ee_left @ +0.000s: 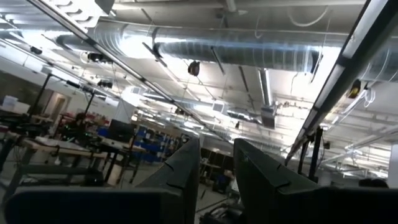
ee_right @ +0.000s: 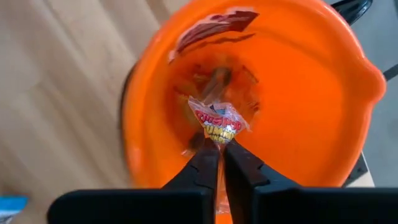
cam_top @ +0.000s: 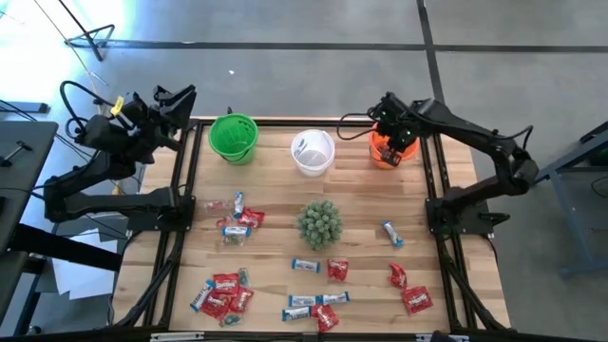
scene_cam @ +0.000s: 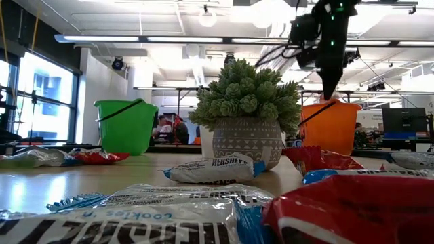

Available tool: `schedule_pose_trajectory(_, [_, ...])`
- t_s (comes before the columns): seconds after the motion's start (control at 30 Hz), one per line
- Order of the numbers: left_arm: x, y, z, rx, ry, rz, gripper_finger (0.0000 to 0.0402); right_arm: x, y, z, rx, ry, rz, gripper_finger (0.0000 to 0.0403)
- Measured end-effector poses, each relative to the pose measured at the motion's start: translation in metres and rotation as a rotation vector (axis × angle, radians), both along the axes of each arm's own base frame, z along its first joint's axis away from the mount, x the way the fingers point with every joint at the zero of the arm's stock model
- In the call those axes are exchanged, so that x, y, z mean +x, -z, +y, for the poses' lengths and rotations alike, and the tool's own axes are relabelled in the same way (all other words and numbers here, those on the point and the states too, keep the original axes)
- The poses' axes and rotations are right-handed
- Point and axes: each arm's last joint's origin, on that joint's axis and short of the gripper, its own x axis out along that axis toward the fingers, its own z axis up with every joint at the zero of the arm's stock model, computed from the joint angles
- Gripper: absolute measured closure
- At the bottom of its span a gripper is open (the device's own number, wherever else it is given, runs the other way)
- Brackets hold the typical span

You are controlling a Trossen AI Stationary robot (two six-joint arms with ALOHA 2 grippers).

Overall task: Sort candy
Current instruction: Put the transparent candy into the orange bucket

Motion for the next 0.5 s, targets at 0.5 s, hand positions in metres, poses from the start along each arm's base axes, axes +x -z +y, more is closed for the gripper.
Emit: schedule_pose_trajectory(0.5, [0.010, 0.003, 0.003, -0.012, -0.006, 0.028, 0.0319, -0.019, 0.006, -0.027, -0.048, 0.107, -0.029, 0.0270])
